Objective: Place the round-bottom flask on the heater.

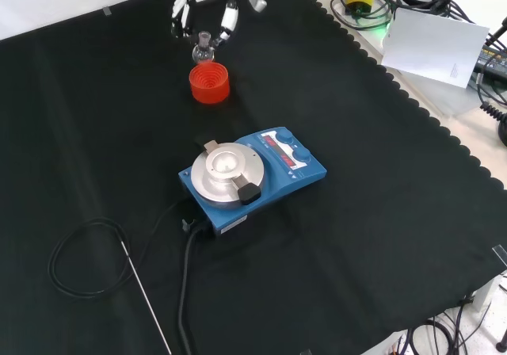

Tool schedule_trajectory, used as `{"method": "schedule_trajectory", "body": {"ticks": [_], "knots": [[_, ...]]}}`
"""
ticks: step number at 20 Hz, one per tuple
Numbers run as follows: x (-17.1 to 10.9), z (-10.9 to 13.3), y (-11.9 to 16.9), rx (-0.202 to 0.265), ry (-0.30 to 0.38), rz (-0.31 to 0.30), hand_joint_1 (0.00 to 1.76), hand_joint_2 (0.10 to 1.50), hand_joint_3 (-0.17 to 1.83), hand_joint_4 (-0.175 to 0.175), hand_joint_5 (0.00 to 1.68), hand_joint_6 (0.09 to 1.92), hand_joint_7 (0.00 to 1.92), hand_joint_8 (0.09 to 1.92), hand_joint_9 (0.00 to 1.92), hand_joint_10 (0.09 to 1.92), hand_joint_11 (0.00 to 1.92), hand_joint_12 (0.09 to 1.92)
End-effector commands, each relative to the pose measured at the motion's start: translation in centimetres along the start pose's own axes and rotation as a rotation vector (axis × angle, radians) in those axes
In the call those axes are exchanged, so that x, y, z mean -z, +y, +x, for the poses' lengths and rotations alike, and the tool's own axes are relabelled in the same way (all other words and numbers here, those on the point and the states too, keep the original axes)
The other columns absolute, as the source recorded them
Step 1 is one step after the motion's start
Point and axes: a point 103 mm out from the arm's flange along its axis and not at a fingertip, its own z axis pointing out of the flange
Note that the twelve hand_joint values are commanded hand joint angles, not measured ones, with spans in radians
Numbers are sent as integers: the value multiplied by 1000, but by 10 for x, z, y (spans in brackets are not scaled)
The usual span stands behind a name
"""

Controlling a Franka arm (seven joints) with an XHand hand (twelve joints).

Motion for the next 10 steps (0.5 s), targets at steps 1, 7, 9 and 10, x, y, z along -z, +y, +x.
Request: {"method": "schedule_trajectory", "body": {"ticks": [1,7,9,10], "knots": [[24,25,-19,20,-43,38,1127,685,725,22,1147,926,527,664,802,551,555,1277],[35,55,-25,54,-65,65,1126,680,733,24,1148,928,515,666,797,548,555,1276],[39,67,-25,67,-69,74,1126,679,735,25,1149,929,513,668,796,548,554,1276],[41,73,-24,74,-68,80,1126,678,736,25,1149,929,512,668,796,548,554,1276]]}}
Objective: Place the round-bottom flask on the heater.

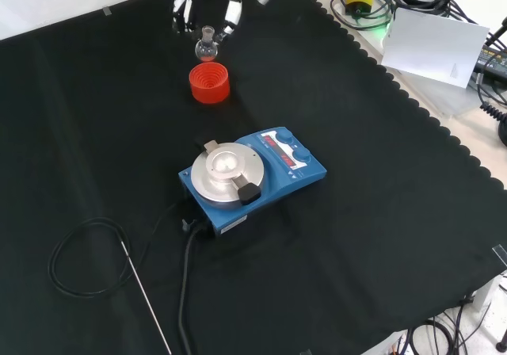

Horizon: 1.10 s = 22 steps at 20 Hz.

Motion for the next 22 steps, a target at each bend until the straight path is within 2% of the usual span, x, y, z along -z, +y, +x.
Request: {"method": "schedule_trajectory", "body": {"ticks": [1,13,22], "knots": [[25,56,-13,53,-48,63,1126,678,737,26,1149,929,511,668,795,548,554,1276],[28,150,-1,185,-103,79,1126,672,747,30,1152,929,506,673,792,547,551,1277],[23,206,9,266,-125,95,1126,668,752,33,1153,930,506,676,792,547,551,1278]]}}
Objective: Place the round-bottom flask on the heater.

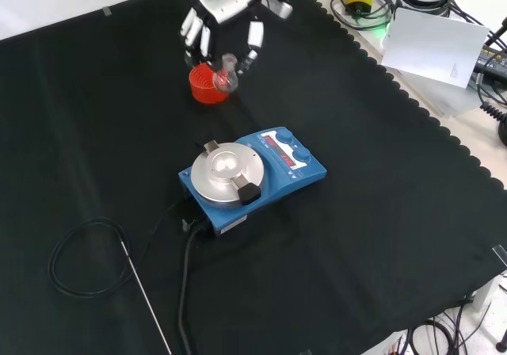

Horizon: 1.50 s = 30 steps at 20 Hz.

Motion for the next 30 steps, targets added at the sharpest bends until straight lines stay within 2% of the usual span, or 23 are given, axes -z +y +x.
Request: {"method": "schedule_trajectory", "body": {"ticks": [1,8,16,30], "knots": [[9,37,31,24,-26,28,1126,668,753,33,1153,930,506,676,791,548,551,1278],[8,66,49,73,-48,39,1126,665,757,34,1154,930,506,678,791,548,551,1278],[-2,84,66,106,-50,65,1127,663,761,34,1155,930,507,680,791,548,551,1279],[-17,99,75,133,-48,92,1127,660,766,34,1156,930,507,683,789,549,550,1280]]}}
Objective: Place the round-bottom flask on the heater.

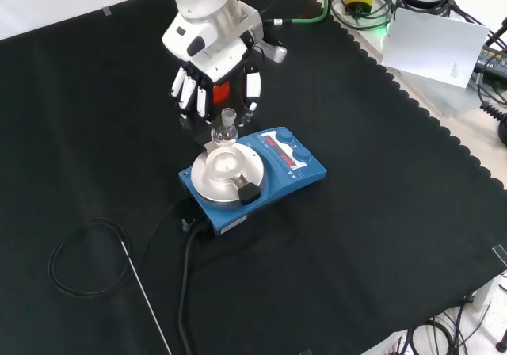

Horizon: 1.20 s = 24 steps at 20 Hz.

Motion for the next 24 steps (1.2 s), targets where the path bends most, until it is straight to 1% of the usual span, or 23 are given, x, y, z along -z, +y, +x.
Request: {"method": "schedule_trajectory", "body": {"ticks": [1,7,13,24], "knots": [[-7,5,5,11,0,15,1127,659,767,34,1156,930,507,683,789,549,550,1280],[-12,5,13,15,3,28,1127,658,768,34,1157,930,507,684,789,550,550,1280],[-14,10,18,29,2,33,1128,657,770,35,1157,931,506,684,788,550,550,1280],[-27,8,25,27,3,55,1128,656,772,35,1157,931,504,685,788,551,549,1281]]}}
